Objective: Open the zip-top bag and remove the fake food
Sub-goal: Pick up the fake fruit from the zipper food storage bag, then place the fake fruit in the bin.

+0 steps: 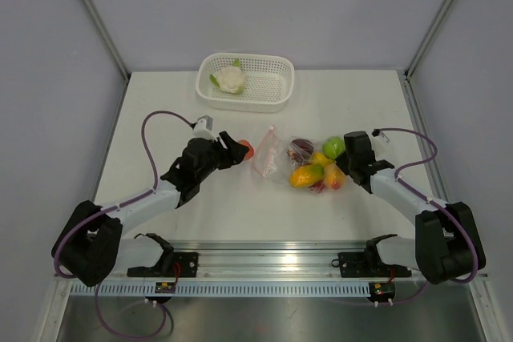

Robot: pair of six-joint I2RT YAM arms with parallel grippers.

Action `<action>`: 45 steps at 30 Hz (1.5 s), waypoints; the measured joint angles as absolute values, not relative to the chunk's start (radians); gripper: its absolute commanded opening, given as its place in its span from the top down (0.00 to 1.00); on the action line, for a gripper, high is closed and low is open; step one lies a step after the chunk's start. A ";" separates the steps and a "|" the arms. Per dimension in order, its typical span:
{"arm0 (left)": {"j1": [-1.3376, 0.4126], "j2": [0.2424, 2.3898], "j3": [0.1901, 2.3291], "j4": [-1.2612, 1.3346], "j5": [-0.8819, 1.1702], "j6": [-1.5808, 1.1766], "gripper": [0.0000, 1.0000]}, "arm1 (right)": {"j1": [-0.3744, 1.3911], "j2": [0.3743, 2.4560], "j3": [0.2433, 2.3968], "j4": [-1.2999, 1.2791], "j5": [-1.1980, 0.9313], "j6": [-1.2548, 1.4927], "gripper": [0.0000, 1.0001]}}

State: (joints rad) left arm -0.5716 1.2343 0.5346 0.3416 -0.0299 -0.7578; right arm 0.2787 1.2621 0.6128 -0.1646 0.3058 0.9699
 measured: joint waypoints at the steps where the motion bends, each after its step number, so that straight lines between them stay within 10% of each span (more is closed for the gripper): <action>1: -0.566 1.234 0.544 0.328 -0.047 -0.760 0.45 | 0.279 1.262 0.613 -0.164 0.306 0.970 0.99; 37: -0.319 2.041 1.347 0.389 -0.136 -0.857 0.47 | 0.279 1.263 0.611 -0.150 0.276 0.965 1.00; 45: -0.319 2.088 1.377 0.412 -0.135 -0.892 0.32 | 0.279 1.263 0.611 -0.150 0.270 0.965 1.00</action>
State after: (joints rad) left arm -0.3187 2.0880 1.3766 0.4118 -0.1352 -0.8921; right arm 0.2787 1.2633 0.6109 -0.1497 0.2695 0.9649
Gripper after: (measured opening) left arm 0.653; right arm 0.010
